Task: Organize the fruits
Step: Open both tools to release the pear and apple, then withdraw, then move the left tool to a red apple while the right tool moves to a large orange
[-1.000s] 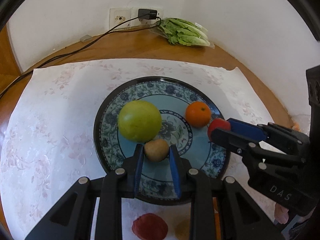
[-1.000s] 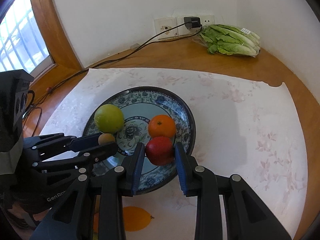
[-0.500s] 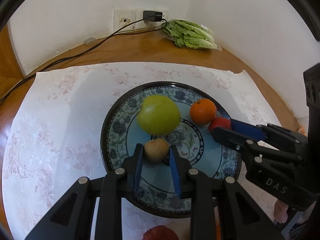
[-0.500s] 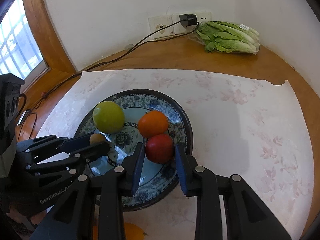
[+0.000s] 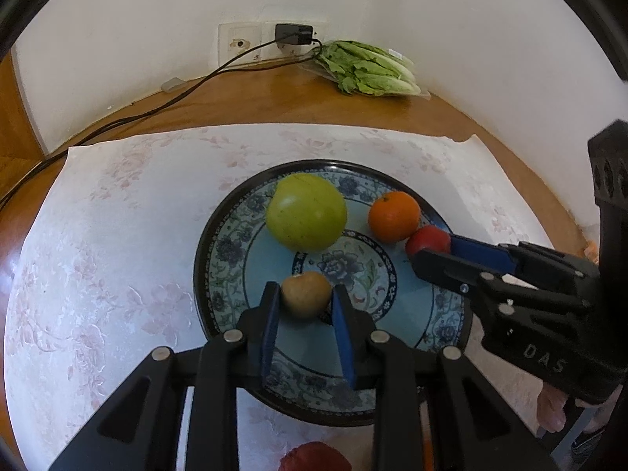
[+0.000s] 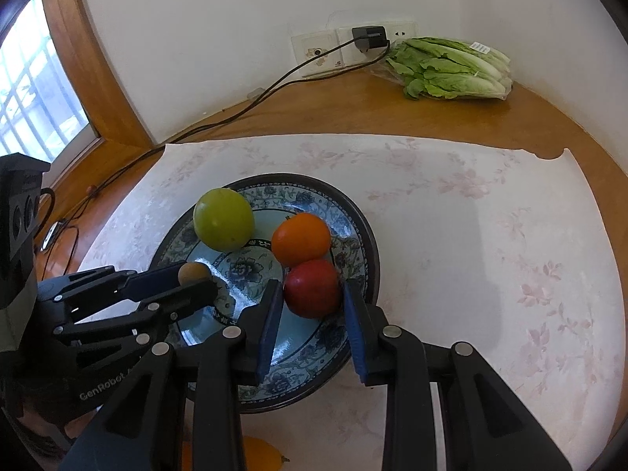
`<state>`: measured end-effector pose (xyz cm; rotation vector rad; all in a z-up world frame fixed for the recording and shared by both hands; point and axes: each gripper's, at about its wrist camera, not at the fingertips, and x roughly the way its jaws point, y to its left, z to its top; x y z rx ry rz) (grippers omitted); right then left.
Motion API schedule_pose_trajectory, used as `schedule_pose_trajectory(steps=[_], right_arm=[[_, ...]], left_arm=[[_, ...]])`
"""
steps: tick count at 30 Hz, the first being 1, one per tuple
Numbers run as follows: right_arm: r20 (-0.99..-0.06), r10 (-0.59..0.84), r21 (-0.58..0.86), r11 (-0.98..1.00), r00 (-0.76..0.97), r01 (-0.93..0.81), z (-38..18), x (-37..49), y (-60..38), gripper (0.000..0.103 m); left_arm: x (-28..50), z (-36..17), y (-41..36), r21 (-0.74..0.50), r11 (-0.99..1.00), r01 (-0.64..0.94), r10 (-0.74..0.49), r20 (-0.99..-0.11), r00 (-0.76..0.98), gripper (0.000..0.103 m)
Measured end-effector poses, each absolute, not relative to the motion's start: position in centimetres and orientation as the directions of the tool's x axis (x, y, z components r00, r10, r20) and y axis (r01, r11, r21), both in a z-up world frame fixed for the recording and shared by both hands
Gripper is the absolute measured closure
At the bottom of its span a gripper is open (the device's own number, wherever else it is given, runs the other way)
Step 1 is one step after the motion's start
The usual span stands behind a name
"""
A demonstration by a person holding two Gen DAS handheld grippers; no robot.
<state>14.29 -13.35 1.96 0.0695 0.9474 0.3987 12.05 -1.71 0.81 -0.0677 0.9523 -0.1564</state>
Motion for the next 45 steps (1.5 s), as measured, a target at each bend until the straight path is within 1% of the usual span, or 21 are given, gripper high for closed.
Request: schedule_pose_trajectory(steps=[1,3,4,6,7,9,11,13,15,16,24,30,45], right_arm=[[-0.776,0.366,0.236,0.924,0.514,-0.301,1.9,14.3,-13.4,0.07],[-0.774,0.379,0.256,0.92,0.507,-0.298,1.9,14.3,-13.4,0.069],[-0.772,0.385,0.266,0.918,0.506,-0.294,1.9,14.3,-13.5,0.069],[-0.769,0.398,0.287,0.914,0.501,-0.285,1.9,14.3,-13.6,0.066],[-0.766,0.406,0.3,0.912,0.499,-0.28,1.9,14.3,-13.7,0.064],[-0.754,0.424,0.328,0.905,0.502,-0.27,2.1,14.2,-14.0,0.056],[-0.748,0.428,0.329,0.903,0.508,-0.276,2.4,13.8,-14.1,0.054],[-0.748,0.415,0.314,0.909,0.518,-0.274,2.8,13.4,-14.2,0.054],[-0.749,0.399,0.301,0.916,0.53,-0.265,3.2,12.9,-14.4,0.049],[-0.746,0.394,0.297,0.918,0.537,-0.261,3.4,12.7,-14.5,0.049],[-0.738,0.383,0.296,0.924,0.556,-0.244,4.7,11.1,-15.2,0.048],[-0.748,0.377,0.286,0.926,0.547,-0.247,5.2,9.0,-15.8,0.048],[-0.738,0.375,0.267,0.926,0.561,-0.267,5.6,4.9,-15.7,0.048]], left_arm=[[11.9,0.8,-1.8,-0.125,0.986,0.114,-0.168,-0.806,0.568,0.07],[11.6,0.8,-2.1,-0.121,0.984,0.131,-0.174,-0.806,0.566,0.06],[11.4,0.8,-2.2,-0.118,0.984,0.136,-0.174,-0.807,0.564,0.058],[11.2,0.9,-2.3,-0.117,0.983,0.141,-0.176,-0.811,0.558,0.05],[11.1,1.0,-2.3,-0.12,0.983,0.141,-0.179,-0.813,0.553,0.05],[10.9,1.1,-2.3,-0.126,0.982,0.139,-0.182,-0.817,0.547,0.049],[10.5,1.4,-2.2,-0.132,0.982,0.138,-0.187,-0.817,0.545,0.049],[10.1,1.8,-2.0,-0.137,0.981,0.139,-0.192,-0.815,0.547,0.045],[9.6,2.2,-1.9,-0.139,0.98,0.143,-0.195,-0.815,0.546,0.037],[9.4,2.4,-1.9,-0.14,0.979,0.145,-0.198,-0.814,0.546,0.036],[7.7,3.7,-2.0,-0.141,0.977,0.161,-0.208,-0.807,0.553,0.035],[6.5,4.9,-1.7,-0.145,0.978,0.152,-0.207,-0.796,0.569,0.035],[3.9,4.3,-0.2,-0.171,0.981,0.096,-0.196,-0.81,0.552,0.035]])
